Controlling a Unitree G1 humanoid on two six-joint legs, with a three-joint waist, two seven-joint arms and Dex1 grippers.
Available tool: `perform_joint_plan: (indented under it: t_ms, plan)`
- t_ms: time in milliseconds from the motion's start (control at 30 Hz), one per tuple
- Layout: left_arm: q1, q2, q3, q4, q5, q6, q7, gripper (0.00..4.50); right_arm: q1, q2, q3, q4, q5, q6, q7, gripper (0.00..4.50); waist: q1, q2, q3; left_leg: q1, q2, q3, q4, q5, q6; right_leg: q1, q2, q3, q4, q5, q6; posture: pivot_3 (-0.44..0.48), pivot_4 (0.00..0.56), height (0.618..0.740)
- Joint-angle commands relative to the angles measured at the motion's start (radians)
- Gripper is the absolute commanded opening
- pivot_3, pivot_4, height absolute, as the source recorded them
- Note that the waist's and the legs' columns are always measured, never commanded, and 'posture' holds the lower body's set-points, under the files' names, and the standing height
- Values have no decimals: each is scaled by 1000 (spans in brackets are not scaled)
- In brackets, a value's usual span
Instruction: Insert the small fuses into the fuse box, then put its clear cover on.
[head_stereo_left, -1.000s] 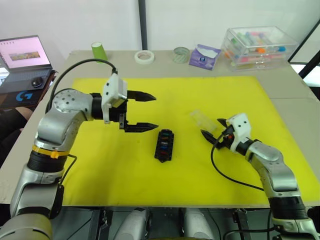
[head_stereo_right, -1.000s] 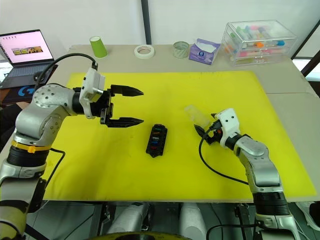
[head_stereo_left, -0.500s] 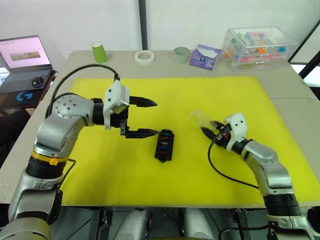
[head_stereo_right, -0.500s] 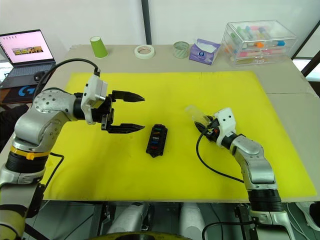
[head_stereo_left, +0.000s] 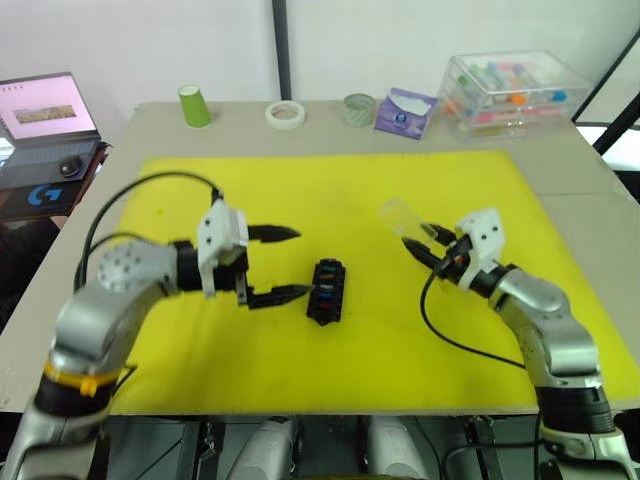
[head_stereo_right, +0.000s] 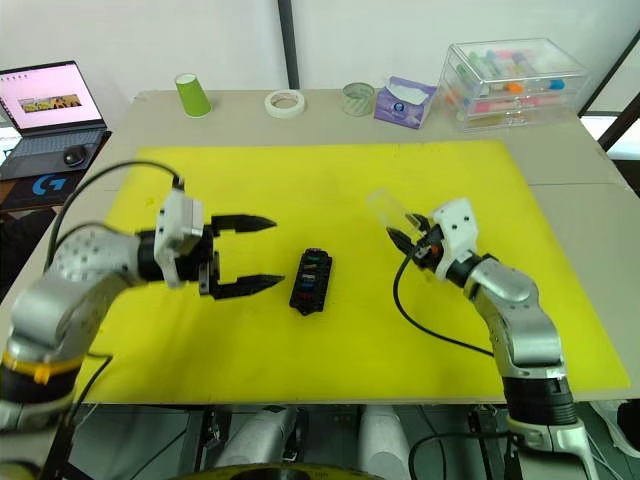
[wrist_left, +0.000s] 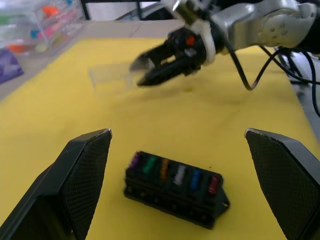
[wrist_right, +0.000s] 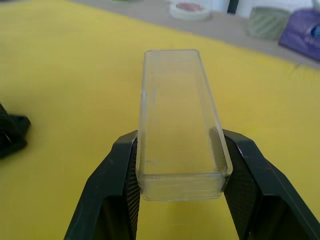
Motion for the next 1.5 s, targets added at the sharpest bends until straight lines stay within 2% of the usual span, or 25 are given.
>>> perform_joint_plan:
  t_ms: [33,100,167,300,533,833,1067,1500]
  plan:
    - [192,-58,15,-194,-38,44,167,4500,-64,7,11,-73,32,38,-9,1879,5,0,0,1,0,0,-1,0,0,1,0,0,-1,0,0,0,150,740]
    - [276,-88,-16,-203,53,-4,235,4500,-85,10,25,-82,34,57,-8,1879,19,0,0,6,0,0,-2,0,0,5,0,0,-2,0,0,0,150,740]
    - [324,-109,-45,-213,94,-22,282,4500,-94,7,30,-92,40,75,-6,1879,34,0,0,8,0,1,-3,0,0,7,0,0,-2,0,0,0,150,740]
    - [359,-163,-131,-180,189,-74,360,4500,-105,-4,32,-101,49,95,-2,1879,52,0,0,8,-1,2,-2,0,0,8,0,0,-4,0,0,0,150,740]
    - [283,-199,-280,-42,310,-148,366,4500,-137,-6,39,-107,52,119,0,1879,56,0,0,8,0,3,-4,0,0,7,0,0,-4,0,0,0,150,740]
    - [189,-294,-372,129,422,-197,419,4500,-146,-6,20,-147,56,154,-33,1879,56,0,0,8,0,3,-7,1,-1,5,0,0,-5,0,0,0,150,740]
    - [169,-274,-347,158,471,-193,436,4500,-139,-13,3,-176,62,174,-49,1879,55,0,0,8,0,3,-8,1,-1,5,0,0,-5,0,0,0,150,740]
    - [172,-217,-196,171,431,-207,419,4500,-157,2,15,-149,59,149,-48,1879,52,0,0,8,0,3,-8,1,-1,5,0,0,-5,0,0,0,150,740]
